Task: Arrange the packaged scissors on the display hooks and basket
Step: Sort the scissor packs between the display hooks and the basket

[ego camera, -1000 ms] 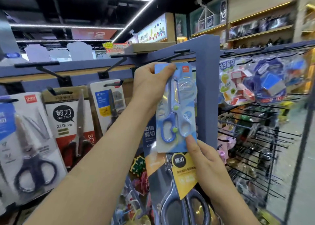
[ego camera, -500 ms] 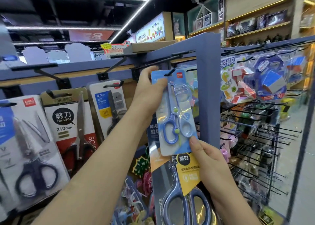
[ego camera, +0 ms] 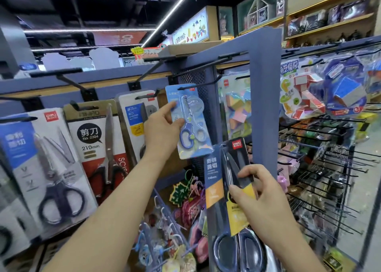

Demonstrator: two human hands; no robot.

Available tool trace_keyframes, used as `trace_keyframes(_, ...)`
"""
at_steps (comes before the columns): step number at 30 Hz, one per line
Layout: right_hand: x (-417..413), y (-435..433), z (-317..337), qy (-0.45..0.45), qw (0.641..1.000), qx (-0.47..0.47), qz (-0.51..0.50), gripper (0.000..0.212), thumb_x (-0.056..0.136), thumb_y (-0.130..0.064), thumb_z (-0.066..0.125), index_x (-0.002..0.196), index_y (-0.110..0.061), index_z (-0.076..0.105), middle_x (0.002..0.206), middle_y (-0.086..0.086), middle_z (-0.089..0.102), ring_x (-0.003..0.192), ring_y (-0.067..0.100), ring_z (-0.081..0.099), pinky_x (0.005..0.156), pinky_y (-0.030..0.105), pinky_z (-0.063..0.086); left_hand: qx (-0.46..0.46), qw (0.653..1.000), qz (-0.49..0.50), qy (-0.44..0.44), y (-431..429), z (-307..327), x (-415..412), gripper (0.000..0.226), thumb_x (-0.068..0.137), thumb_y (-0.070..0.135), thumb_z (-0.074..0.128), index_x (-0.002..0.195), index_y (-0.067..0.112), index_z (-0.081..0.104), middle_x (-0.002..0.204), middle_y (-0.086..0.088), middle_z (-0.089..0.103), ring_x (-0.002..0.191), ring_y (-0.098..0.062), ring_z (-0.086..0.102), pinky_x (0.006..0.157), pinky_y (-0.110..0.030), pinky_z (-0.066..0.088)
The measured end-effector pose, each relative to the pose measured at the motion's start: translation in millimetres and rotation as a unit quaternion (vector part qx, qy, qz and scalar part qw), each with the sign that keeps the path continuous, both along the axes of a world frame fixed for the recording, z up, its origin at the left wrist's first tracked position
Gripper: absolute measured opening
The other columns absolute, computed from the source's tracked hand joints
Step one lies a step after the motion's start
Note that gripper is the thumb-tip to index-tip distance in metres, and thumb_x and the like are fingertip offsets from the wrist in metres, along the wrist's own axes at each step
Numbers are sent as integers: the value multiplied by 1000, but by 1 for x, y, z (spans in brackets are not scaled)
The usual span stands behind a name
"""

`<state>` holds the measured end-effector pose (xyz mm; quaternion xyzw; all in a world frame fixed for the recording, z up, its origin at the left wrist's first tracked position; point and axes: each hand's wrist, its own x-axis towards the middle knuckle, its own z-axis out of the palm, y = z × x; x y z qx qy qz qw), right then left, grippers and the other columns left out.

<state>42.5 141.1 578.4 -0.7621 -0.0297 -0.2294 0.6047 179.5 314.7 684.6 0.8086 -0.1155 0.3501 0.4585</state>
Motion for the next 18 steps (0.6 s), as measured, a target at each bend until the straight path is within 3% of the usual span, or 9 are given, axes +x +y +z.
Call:
trace_keyframes(3, -1, -2, -1, -13, 1000, -4, -9, 26, 87, -24, 70, 95, -37, 48, 57, -4, 41, 47, 12, 32, 48, 23, 29, 57, 997, 43, 19, 3, 3, 17, 54, 90, 17, 68, 141, 24, 52, 121, -7, 67, 106, -22, 63, 92, -32, 48)
trace_keyframes(6, -1, -2, -1, -27, 999, 23, 4, 39, 86, -19, 72, 101, -45, 46, 65, 1, 63, 52, 26, 49, 55, 29, 43, 126, 987, 89, 39, 4, 7, 28, 58, 93, 11, 62, 147, 24, 43, 135, -7, 60, 117, -26, 58, 94, -31, 44)
trace_keyframes(8, -2, 1, 0, -33, 997, 60, 35, 53, 88, -14, 71, 111, -52, 44, 80, 4, 74, 67, 27, 66, 66, 35, 54, 164, 980, 100, 43, 4, 5, 29, 64, 93, 3, 56, 150, 24, 37, 138, -10, 58, 117, -30, 57, 89, -31, 44)
trace_keyframes(11, 0, 5, 1, -30, 992, 100, 75, 69, 88, -11, 70, 128, -57, 38, 100, -2, 76, 91, 20, 72, 86, 39, 57, 235, 963, 120, 53, 2, 2, 22, 74, 91, -1, 50, 155, 26, 25, 124, -17, 62, 105, -36, 59, 80, -37, 46)
trace_keyframes(14, 4, 7, 0, -32, 991, 98, 80, 68, 86, -15, 73, 133, -52, 41, 101, -10, 76, 96, 10, 71, 85, 26, 54, 286, 945, 158, 27, 5, 0, 3, 65, 94, 7, 48, 153, 27, 29, 115, -18, 65, 103, -39, 59, 76, -37, 43)
trace_keyframes(16, 5, 7, 1, -32, 989, 111, 94, 60, 85, -12, 73, 134, -37, 48, 97, -15, 76, 92, 2, 71, 78, 16, 52, 203, 973, 112, 7, 6, 1, -16, 40, 100, 18, 44, 138, 26, 52, 116, -11, 69, 105, -32, 62, 84, -39, 50)
trace_keyframes(18, 5, 6, 4, -22, 985, 128, 116, 59, 82, -15, 74, 135, -27, 52, 96, -8, 78, 91, 8, 73, 76, 19, 55, 1, 997, -42, 57, 4, 3, -40, 26, 103, 28, 44, 110, 26, 69, 104, -2, 73, 88, -19, 67, 73, -33, 55)
